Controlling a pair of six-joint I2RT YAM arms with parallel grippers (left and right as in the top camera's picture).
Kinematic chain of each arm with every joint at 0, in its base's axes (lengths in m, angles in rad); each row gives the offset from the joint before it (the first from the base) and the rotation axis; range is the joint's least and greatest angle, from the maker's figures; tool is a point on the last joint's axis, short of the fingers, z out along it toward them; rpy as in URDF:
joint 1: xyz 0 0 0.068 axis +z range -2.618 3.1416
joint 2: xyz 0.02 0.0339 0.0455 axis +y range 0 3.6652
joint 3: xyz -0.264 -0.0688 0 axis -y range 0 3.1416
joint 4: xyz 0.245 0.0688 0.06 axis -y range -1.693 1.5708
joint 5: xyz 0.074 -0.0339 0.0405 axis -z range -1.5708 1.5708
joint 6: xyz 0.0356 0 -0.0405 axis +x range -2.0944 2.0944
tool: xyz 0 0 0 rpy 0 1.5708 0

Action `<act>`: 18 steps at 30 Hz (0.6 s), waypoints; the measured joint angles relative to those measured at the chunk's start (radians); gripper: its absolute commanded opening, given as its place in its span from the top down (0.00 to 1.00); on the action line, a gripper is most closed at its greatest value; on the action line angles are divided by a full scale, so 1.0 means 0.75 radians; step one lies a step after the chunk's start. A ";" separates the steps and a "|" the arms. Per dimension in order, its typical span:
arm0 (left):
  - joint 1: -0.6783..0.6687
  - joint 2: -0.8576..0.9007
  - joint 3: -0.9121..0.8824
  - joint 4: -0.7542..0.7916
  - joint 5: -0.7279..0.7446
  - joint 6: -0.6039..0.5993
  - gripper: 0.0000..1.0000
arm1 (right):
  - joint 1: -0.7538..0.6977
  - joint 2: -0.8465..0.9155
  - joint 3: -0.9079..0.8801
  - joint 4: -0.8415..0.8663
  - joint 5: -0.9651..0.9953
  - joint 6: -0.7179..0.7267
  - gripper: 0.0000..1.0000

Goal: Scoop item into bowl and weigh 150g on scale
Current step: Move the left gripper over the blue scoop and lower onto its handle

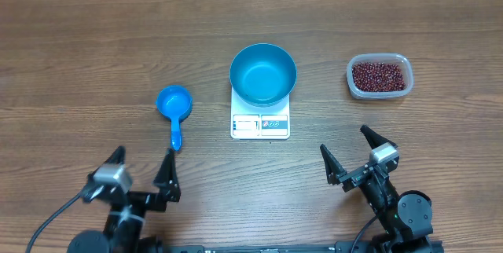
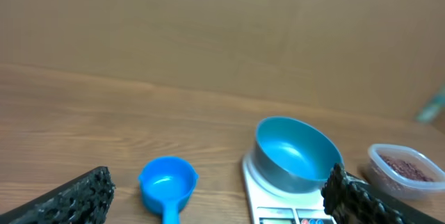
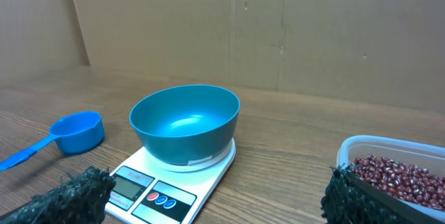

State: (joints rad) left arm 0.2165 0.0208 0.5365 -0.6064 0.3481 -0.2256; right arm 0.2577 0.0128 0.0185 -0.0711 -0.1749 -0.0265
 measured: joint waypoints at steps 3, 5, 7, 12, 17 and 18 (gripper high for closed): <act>0.001 0.055 0.131 -0.108 -0.078 0.000 0.00 | 0.000 0.000 0.000 -0.001 0.000 -0.001 0.00; 0.000 0.135 0.221 -0.175 -0.117 0.000 0.00 | 0.000 0.000 0.000 0.000 -0.001 -0.001 0.00; 0.000 0.246 0.318 -0.249 -0.143 0.006 0.00 | 0.000 0.000 0.000 0.000 -0.001 -0.001 0.00; 0.000 0.586 0.580 -0.481 -0.183 0.056 0.00 | 0.000 0.000 0.000 -0.001 -0.001 -0.001 0.00; 0.000 0.983 0.836 -0.826 -0.288 0.072 0.00 | 0.000 0.000 0.000 0.002 -0.001 -0.001 0.00; 0.001 1.067 0.868 -0.873 -0.311 0.072 0.00 | 0.000 0.000 0.000 0.001 -0.001 0.000 0.00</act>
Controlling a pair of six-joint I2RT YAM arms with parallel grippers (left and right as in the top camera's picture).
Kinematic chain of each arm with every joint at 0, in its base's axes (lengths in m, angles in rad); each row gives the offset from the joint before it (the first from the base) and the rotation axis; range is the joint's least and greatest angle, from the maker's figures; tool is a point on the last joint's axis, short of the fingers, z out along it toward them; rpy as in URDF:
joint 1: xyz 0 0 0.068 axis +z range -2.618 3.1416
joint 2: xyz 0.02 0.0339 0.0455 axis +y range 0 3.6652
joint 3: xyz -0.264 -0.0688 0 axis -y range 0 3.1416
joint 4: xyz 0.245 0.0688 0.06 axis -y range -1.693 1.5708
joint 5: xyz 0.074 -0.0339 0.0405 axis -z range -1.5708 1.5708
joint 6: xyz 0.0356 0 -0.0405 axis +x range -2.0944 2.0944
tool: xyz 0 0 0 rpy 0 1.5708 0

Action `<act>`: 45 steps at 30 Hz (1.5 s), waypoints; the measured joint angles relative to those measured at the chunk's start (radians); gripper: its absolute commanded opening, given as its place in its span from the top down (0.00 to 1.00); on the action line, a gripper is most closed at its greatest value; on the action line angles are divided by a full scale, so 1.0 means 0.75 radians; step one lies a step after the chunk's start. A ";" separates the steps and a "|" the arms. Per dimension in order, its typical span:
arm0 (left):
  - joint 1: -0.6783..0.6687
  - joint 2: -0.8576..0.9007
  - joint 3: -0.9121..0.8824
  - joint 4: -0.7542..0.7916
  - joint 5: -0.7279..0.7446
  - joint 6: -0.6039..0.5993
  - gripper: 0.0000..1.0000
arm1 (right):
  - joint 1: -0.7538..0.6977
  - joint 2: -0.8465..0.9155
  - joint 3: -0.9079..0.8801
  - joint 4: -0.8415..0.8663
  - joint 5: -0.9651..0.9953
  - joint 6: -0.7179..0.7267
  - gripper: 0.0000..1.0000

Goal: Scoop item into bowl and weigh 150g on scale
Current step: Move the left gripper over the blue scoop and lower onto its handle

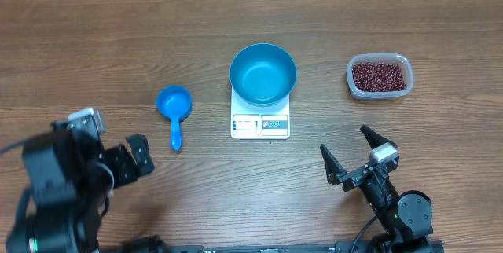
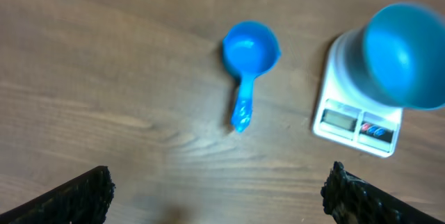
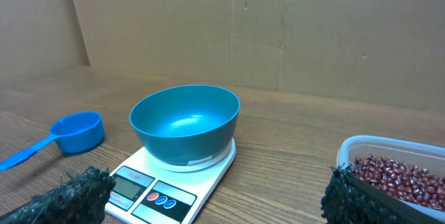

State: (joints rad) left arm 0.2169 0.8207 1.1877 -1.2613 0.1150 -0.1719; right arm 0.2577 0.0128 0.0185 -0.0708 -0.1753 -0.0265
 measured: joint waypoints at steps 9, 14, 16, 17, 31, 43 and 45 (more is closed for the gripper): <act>0.000 0.376 0.021 -0.062 -0.036 -0.006 0.00 | 0.000 0.000 0.000 0.001 0.000 0.000 0.00; -0.001 0.525 0.021 -0.015 -0.036 -0.056 0.01 | 0.000 0.000 0.000 0.000 0.000 -0.001 0.00; 0.000 0.566 0.021 0.005 -0.036 -0.077 0.00 | 0.000 0.000 0.000 0.001 0.001 -0.001 0.00; 0.000 0.588 0.021 0.008 -0.035 -0.084 0.00 | 0.000 0.000 0.000 0.001 0.001 -0.001 0.00; -0.179 0.692 0.022 0.233 0.016 0.031 0.00 | 0.000 0.000 0.000 0.000 0.000 -0.001 0.00; -0.350 0.692 0.022 0.384 -0.160 0.070 0.00 | 0.000 0.000 0.000 0.000 0.000 -0.001 0.00; -0.350 0.692 0.022 0.386 -0.171 0.070 0.01 | 0.000 0.000 0.000 0.000 0.001 -0.001 0.00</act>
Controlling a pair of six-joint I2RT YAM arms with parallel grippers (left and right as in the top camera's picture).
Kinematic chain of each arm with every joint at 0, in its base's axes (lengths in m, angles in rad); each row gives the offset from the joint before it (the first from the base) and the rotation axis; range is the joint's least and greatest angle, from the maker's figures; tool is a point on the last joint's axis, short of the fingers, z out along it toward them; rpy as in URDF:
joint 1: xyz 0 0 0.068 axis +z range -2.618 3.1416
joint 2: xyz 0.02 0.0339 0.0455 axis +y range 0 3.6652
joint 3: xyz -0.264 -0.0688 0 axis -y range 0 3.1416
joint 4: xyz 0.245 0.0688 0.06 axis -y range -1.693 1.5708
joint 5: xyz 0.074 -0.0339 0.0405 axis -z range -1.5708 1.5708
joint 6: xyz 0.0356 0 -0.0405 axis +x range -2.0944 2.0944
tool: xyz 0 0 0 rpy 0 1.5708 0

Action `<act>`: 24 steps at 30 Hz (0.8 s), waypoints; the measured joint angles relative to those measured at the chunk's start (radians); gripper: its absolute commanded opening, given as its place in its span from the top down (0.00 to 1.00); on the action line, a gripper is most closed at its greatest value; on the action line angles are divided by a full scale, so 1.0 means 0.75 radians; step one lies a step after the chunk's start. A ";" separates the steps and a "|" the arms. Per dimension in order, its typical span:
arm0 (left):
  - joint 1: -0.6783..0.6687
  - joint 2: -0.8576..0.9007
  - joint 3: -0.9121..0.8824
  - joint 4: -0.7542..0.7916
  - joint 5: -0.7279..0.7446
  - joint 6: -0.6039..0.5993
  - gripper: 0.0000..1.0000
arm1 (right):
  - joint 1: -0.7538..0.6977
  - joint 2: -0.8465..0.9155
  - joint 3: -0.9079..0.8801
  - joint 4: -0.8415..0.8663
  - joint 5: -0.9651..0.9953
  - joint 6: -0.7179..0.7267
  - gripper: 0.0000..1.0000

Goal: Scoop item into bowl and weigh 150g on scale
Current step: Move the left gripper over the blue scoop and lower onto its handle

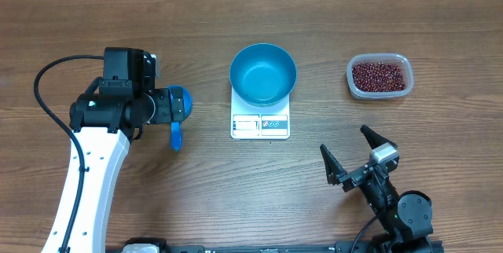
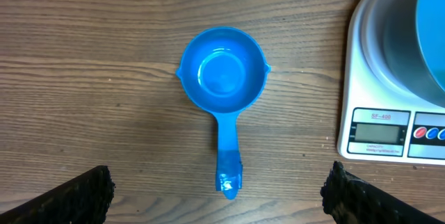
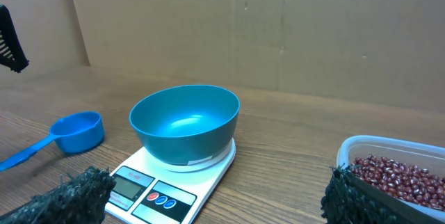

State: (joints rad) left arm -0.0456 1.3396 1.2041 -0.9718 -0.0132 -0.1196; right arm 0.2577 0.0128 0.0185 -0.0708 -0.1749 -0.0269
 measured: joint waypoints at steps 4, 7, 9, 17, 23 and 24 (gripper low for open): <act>0.000 0.000 0.000 0.000 -0.010 0.000 0.00 | 0.000 0.000 0.000 -0.001 -0.001 0.000 0.00; 0.000 0.000 0.000 0.000 -0.009 0.000 0.00 | 0.000 0.000 0.000 0.001 -0.001 -0.001 0.00; 0.000 0.000 0.000 0.000 -0.008 -0.001 0.00 | 0.000 0.000 0.000 0.000 0.000 0.000 0.00; 0.000 0.001 0.000 0.000 0.027 0.000 0.00 | 0.000 0.000 0.000 0.000 0.000 0.000 0.00; 0.000 0.063 0.000 -0.001 0.039 -0.001 0.01 | 0.000 0.000 0.000 0.000 0.000 -0.001 0.00; 0.000 0.086 0.000 -0.001 0.040 -0.001 0.01 | 0.000 0.000 0.000 0.000 0.000 0.000 0.00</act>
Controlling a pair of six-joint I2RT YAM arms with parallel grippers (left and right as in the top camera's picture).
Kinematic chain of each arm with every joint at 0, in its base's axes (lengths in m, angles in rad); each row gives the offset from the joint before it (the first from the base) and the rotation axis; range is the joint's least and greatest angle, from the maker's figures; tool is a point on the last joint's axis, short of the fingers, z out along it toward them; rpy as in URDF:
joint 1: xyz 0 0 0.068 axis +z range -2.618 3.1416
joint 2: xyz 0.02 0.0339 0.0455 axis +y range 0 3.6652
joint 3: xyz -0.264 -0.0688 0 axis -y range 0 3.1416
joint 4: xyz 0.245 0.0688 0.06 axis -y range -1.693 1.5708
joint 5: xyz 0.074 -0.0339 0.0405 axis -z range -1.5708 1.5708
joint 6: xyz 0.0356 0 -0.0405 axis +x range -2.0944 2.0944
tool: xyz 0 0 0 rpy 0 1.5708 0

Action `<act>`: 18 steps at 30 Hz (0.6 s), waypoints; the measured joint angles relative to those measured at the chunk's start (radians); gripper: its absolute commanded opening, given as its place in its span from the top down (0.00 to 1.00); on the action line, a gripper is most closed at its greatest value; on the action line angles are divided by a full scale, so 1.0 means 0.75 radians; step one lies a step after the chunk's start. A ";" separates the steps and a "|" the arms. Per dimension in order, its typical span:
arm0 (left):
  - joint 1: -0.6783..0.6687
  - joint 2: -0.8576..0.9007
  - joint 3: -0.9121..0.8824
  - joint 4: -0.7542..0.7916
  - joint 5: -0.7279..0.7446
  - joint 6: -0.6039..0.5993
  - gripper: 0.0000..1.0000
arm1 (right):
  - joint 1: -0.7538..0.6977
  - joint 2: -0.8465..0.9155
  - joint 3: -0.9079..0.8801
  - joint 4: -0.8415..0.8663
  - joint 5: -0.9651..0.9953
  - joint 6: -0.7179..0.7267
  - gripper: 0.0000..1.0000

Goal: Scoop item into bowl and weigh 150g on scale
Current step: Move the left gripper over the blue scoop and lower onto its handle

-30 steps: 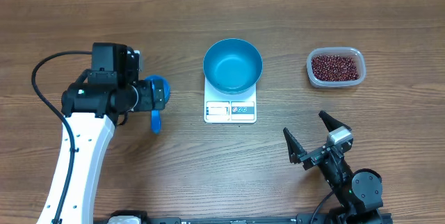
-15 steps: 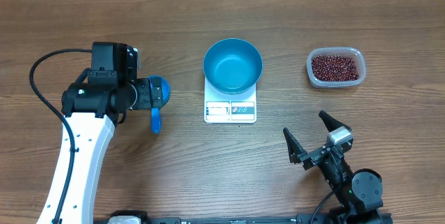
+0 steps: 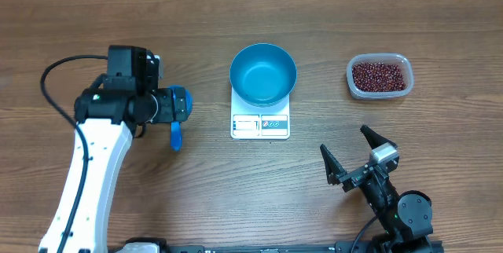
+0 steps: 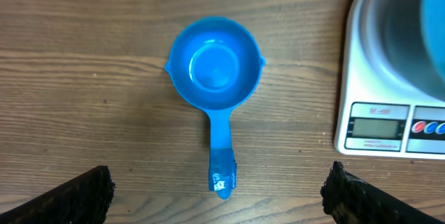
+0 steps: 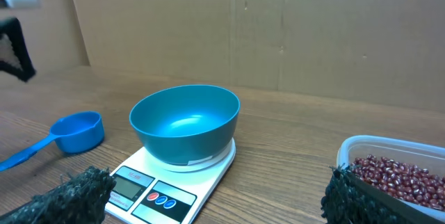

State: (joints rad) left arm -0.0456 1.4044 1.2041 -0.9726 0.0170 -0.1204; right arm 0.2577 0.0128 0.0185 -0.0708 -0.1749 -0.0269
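A blue scoop (image 4: 214,67) lies on the table left of the scale, cup away from me and handle (image 3: 175,136) toward the front. My left gripper (image 3: 161,105) hangs straight above it, open wide, with its fingertips (image 4: 76,195) far out on either side of the handle end. The blue bowl (image 3: 263,74) stands empty on the white scale (image 3: 260,126). A clear tub of red beans (image 3: 380,76) sits at the right. My right gripper (image 3: 346,144) rests open near the front edge, facing the scale (image 5: 149,196) and the bowl (image 5: 185,122).
The left arm's white link (image 3: 86,174) and black cable (image 3: 47,88) stretch over the left part of the table. A brown cardboard wall (image 5: 278,29) stands behind the table. Bare wood lies between the scale and the bean tub (image 5: 396,172).
My left gripper has shifted slightly over the scoop, which now shows a little larger and further left in the wrist view. It stays open. The right arm has not moved.
Both grippers rested open at the front edge. Then the left arm was raised at the left, looking down at the scoop from a distance. Then it hung open straight above the scoop, and it is still there now.
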 measured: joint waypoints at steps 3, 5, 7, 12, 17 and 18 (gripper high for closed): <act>0.000 0.078 0.000 0.001 0.002 -0.005 0.00 | 0.000 0.000 0.000 0.000 -0.001 0.000 0.00; 0.000 0.133 0.000 0.002 0.003 -0.006 0.02 | 0.000 0.000 0.000 0.000 0.000 0.000 0.00; 0.000 0.180 0.000 0.002 0.002 -0.010 0.06 | 0.000 0.000 0.000 0.001 -0.001 0.000 0.00; 0.000 0.282 0.000 0.020 0.003 -0.014 0.10 | 0.000 0.000 0.000 -0.001 0.000 0.001 0.00; -0.003 0.363 -0.001 0.022 0.003 -0.009 0.13 | 0.000 0.000 0.000 -0.001 0.000 0.001 0.00; -0.011 0.377 -0.002 0.025 0.002 -0.008 0.13 | 0.001 0.000 0.000 0.001 0.000 0.001 0.00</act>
State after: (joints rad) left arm -0.0540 1.6875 1.2026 -0.9539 0.0185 -0.1265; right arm 0.2581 0.0128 0.0185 -0.0704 -0.1749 -0.0265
